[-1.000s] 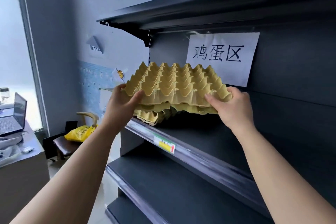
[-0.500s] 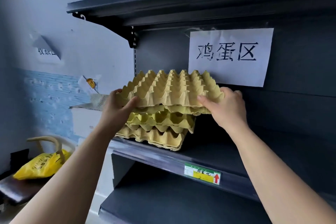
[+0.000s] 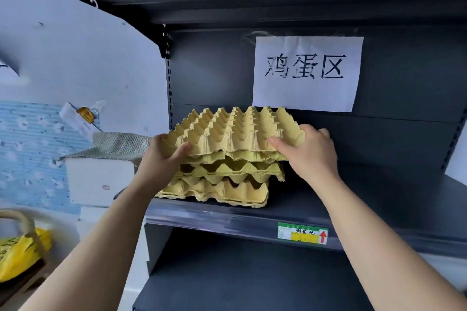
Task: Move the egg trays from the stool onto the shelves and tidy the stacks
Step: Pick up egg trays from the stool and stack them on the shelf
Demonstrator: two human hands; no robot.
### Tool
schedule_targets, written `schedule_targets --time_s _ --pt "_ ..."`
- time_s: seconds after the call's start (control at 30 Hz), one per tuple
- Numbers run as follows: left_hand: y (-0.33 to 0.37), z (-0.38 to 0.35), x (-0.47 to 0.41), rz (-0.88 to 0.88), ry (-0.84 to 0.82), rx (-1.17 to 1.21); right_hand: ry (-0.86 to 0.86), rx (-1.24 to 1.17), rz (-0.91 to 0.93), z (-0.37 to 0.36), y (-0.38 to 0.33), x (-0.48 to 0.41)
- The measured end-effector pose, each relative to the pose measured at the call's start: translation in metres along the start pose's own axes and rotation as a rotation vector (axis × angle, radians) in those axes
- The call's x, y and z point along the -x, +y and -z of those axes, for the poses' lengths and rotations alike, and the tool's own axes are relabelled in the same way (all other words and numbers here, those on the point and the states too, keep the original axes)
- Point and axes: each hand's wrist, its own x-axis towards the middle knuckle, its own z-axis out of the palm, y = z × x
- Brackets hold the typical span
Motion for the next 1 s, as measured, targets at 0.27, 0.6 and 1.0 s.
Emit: schedule_targets --time_s 0.27,0.6,1.0 --pt "-0.003 0.002 -0.002 -0.081 0.064 -0.289 -0.030 0.037 0.013 0.006 -0.004 0.004" --pt "0.058 -0.049 0.060 -0.593 0.164 -0.367 0.056 0.056 0.141 0.050 0.020 0.045" --pt "0.131 -0.227 0.218 -0.823 -0.278 -0.134 0.090 0.239 -0.091 0.181 0.202 0.142"
